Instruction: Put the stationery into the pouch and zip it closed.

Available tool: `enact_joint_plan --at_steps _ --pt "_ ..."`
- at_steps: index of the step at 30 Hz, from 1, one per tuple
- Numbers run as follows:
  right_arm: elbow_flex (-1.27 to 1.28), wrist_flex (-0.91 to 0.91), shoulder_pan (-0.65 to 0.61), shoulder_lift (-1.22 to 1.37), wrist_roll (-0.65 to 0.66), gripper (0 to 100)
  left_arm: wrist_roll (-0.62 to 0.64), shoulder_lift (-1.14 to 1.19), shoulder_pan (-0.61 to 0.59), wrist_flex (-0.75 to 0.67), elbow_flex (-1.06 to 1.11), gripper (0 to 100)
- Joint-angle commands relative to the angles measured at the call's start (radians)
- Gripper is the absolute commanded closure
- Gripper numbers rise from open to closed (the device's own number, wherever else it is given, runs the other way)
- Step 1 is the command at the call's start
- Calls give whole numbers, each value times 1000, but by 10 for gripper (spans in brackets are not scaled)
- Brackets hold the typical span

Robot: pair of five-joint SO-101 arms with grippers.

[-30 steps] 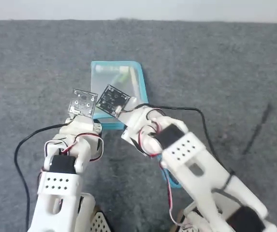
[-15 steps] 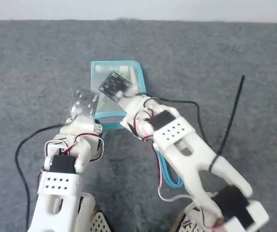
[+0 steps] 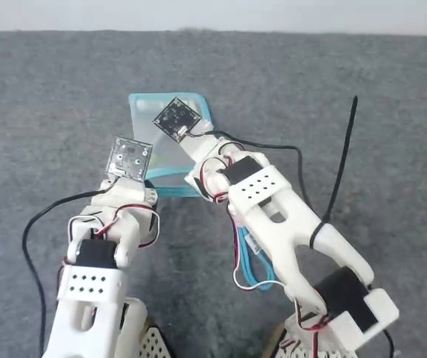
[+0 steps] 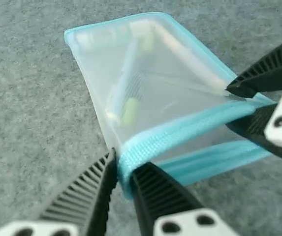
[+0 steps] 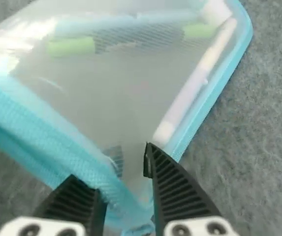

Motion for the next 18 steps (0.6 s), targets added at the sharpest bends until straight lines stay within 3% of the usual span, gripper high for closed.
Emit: enact_joint_plan --at_steps 1,7,18 --pt "-51 133 16 -139 58 993 -12 3 -28 -14 -56 976" --pt "-48 246 16 -280 103 993 -12 6 -72 -43 -48 840" --pt "87 229 -119 -409 186 993 -14 11 -68 -186 47 837"
